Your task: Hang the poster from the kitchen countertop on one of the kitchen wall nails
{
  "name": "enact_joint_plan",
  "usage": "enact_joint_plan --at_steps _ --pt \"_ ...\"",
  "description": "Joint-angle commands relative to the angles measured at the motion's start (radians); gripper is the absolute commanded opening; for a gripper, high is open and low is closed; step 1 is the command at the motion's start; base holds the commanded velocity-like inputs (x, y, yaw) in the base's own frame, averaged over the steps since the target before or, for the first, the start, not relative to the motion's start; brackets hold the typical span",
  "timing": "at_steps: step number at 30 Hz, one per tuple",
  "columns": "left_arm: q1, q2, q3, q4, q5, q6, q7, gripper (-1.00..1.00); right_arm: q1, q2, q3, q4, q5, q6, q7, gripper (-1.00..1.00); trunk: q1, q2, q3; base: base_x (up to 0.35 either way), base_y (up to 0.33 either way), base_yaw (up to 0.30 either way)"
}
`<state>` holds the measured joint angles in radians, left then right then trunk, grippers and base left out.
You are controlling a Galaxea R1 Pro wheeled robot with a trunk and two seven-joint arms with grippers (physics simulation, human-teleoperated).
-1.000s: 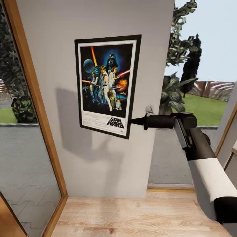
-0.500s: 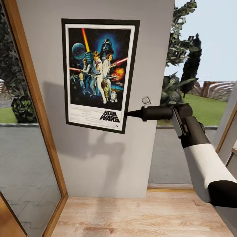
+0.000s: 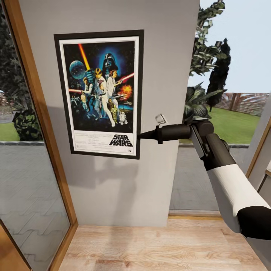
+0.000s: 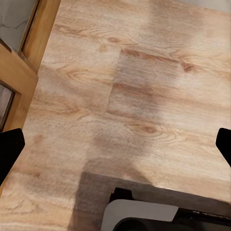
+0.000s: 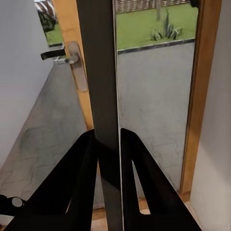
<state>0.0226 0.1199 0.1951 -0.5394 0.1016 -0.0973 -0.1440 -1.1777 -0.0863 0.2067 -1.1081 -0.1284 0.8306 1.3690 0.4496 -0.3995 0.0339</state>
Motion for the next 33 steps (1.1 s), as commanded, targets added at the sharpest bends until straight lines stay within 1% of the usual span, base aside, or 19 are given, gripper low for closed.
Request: enact_joint_plan --at_steps 1,11,20,28,33 --pt "0.000 0.000 0.003 -0.001 0.010 0.001 -0.008 1.00 0.000 -0.001 0.002 0.000 -0.008 0.012 0.001 -1.00 0.000 -0.001 0.000 0.000 0.000 0.000" --pt "0.000 0.000 0.003 -0.001 0.010 0.001 -0.008 1.00 0.000 -0.004 -0.001 -0.001 -0.008 0.012 0.001 -1.00 0.000 -0.001 0.000 0.031 0.000 0.000" --pt "0.000 0.000 0.003 -0.001 0.010 0.001 -0.008 1.00 0.000 -0.004 -0.001 -0.011 -0.008 0.012 0.001 -1.00 0.000 -0.001 0.000 0.258 0.000 0.000" --pt "0.000 0.000 0.003 -0.001 0.010 0.001 -0.008 1.00 0.000 -0.004 -0.001 -0.016 -0.008 0.012 0.000 -1.00 0.000 -0.001 0.000 0.103 0.000 0.000" --pt "0.001 0.000 0.003 -0.001 0.010 0.001 -0.009 1.00 0.000 -0.004 -0.001 -0.016 -0.008 0.012 -0.001 -1.00 0.000 -0.001 0.000 0.250 0.000 0.000"
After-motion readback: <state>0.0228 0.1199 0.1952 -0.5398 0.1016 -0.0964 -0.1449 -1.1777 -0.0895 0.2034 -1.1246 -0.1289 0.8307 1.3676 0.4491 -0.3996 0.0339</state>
